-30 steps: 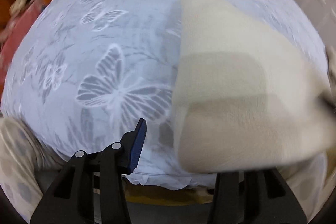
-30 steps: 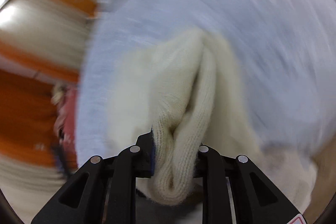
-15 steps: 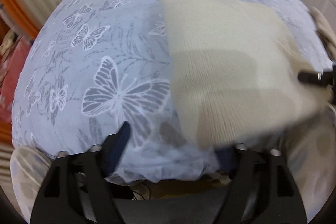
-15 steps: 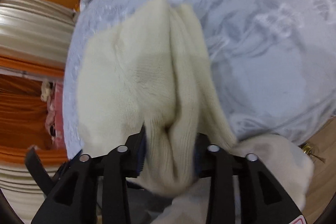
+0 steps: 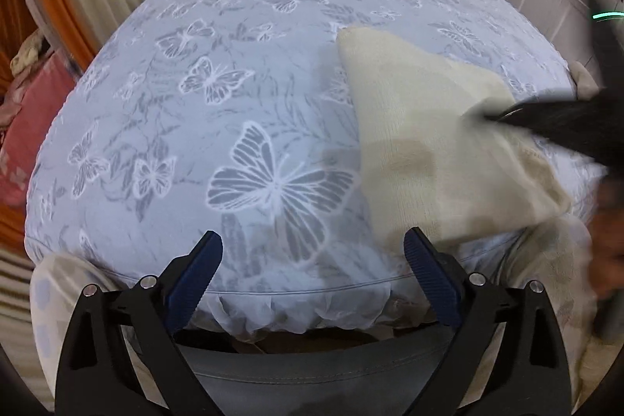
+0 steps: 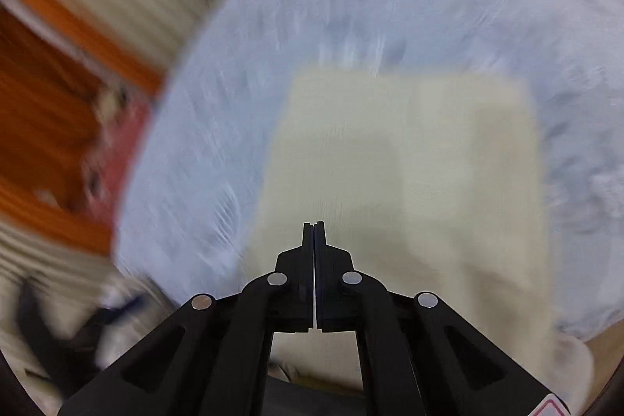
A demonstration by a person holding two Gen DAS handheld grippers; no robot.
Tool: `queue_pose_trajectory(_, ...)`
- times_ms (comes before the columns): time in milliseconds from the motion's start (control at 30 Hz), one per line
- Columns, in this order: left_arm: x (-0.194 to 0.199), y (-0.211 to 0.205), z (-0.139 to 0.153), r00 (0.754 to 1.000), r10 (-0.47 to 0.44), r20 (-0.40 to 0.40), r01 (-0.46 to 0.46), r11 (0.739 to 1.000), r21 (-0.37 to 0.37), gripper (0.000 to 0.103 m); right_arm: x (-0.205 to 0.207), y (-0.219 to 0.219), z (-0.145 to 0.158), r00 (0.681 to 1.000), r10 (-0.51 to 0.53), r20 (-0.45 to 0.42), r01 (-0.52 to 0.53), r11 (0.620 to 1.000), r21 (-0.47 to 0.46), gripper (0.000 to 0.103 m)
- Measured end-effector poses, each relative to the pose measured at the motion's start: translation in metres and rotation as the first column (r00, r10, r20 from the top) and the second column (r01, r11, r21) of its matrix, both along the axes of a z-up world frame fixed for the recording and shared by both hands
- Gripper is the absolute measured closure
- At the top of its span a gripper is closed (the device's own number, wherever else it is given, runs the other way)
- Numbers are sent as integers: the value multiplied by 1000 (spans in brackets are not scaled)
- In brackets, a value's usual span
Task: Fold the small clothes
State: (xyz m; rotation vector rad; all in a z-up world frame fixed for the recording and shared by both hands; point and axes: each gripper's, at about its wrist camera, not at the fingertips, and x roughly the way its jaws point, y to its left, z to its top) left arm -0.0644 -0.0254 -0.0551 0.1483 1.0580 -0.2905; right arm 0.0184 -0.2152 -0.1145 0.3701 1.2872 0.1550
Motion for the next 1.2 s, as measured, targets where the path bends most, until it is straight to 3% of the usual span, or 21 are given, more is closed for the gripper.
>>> queue_pose_trajectory(33,-1,0,1,1000,-3,0,3,1000,-3,11,3,1,-3,1000,3,18,-4,1000,12,103)
queue_pose_trajectory(100,-3,0,4,1000,-12,0,12,1000,2,11,6,-9,19,999,-48,1,48,998,45,103)
queue_pose_trajectory(200,-4,5,9,1000,-8,17,8,1000,-9,10,-14,-27,77,985,-90,149,83,995,52,103)
queue_pose_trajectory(233,-3,7,8,1000,-2,11,3,1000,-23,10,-20,-32,82,983,-99,157,95,995,31,103)
queue_pose_trajectory(300,0,6,4,1000,2,-16,-2,999,-41,10,-29,-45,67,987,-124,104,129,991,-45,103)
queue_pose_trajectory(367,1,0,1,999,-10,-34,9,999,-50,10,-28,-55,15,990,-137,-30,127,970,-207,103)
queue_pose_trajectory(433,-1,-8,2,999,-28,-39,26,998,-54,10,-36,-68,8,986,-169,-8,167,978,-125,103)
queue_pose_trajectory(500,-4,-14,7,998,-58,-21,57,998,-42,10,-49,-85,38,968,-248,42,249,969,-4,102)
queue_pose_trajectory(533,-5,-16,9,998,-64,-6,64,998,-27,10,-56,-90,53,958,-271,94,272,962,7,88)
queue_pose_trajectory(567,-6,-16,10,998,-66,1,66,998,-21,10,-65,-99,67,948,-287,140,292,956,-17,79)
queue_pose_trajectory(600,-7,-16,10,998,-67,1,67,997,-27,10,-68,-103,71,944,-295,145,303,953,-30,57)
queue_pose_trajectory(633,-6,-16,9,998,-65,-8,64,997,-42,10,-70,-108,71,942,-303,142,311,950,-39,49)
queue_pose_trajectory(767,-1,-23,0,996,-61,-66,57,997,-58,10,-58,-113,29,959,-284,14,285,958,-29,49)
queue_pose_trajectory(800,-1,-25,0,995,-62,-75,57,996,-63,10,-57,-111,22,961,-276,8,276,959,-59,52)
queue_pose_trajectory(833,-2,-27,1,995,-66,-78,61,996,-68,10,-62,-109,20,965,-263,12,263,962,-75,63)
queue_pose_trajectory(933,-5,-32,9,996,-84,-38,82,996,-43,10,-66,-108,49,954,-273,123,279,959,-38,87)
queue_pose_trajectory(1033,-6,-31,16,997,-80,-5,80,996,-32,10,-70,-114,78,930,-299,213,310,950,-20,96)
queue_pose_trajectory(1100,-3,-32,15,997,-73,-14,72,996,-44,9,-62,-120,55,949,-287,133,296,954,-53,95)
queue_pose_trajectory(1167,1,-35,8,997,-67,-43,65,997,-45,9,-56,-121,6,969,-247,-13,245,966,-78,94)
queue_pose_trajectory(1200,3,-37,6,996,-71,-60,68,996,-53,9,-58,-123,3,967,-255,-6,254,965,-60,91)
